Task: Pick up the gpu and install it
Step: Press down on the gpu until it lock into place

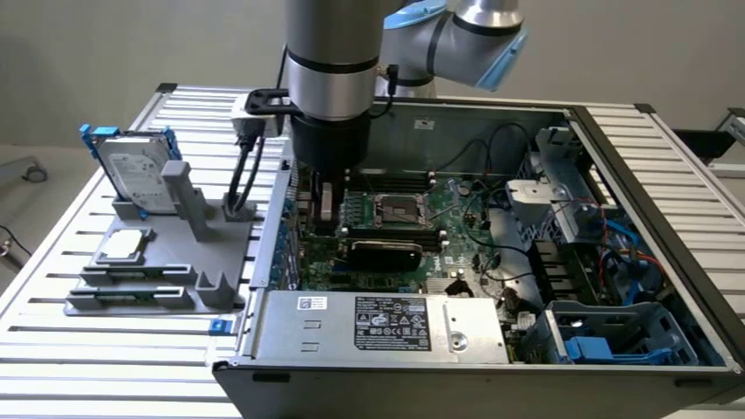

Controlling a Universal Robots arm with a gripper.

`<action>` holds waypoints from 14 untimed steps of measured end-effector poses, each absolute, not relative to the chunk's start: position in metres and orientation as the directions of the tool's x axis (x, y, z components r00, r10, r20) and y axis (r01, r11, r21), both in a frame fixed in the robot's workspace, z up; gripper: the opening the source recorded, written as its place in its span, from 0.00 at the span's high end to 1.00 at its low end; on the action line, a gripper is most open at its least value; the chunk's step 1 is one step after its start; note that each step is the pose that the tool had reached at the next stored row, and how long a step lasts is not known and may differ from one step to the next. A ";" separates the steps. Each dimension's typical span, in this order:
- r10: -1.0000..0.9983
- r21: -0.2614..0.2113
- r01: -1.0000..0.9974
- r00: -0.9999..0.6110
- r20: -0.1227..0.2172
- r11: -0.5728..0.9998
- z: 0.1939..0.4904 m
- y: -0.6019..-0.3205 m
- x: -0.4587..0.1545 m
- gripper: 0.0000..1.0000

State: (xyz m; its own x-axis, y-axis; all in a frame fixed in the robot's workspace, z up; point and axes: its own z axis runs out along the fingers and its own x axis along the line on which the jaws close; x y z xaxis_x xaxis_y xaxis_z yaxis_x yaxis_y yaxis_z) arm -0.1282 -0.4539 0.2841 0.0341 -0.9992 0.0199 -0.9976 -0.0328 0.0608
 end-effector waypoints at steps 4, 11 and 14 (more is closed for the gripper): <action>-0.999 0.077 -0.996 0.034 0.019 -0.033 0.286 -0.454 -0.131 0.89; -0.999 0.093 -0.995 0.035 0.019 -0.033 0.291 -0.454 -0.134 0.89; -0.999 0.097 -0.995 0.035 0.019 -0.033 0.294 -0.454 -0.135 0.89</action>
State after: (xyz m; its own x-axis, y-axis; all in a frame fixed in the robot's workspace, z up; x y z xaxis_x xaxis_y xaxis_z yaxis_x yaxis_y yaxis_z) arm -0.1348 -0.4539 0.2939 0.0348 -0.9992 0.0190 -0.9947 -0.0328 0.0972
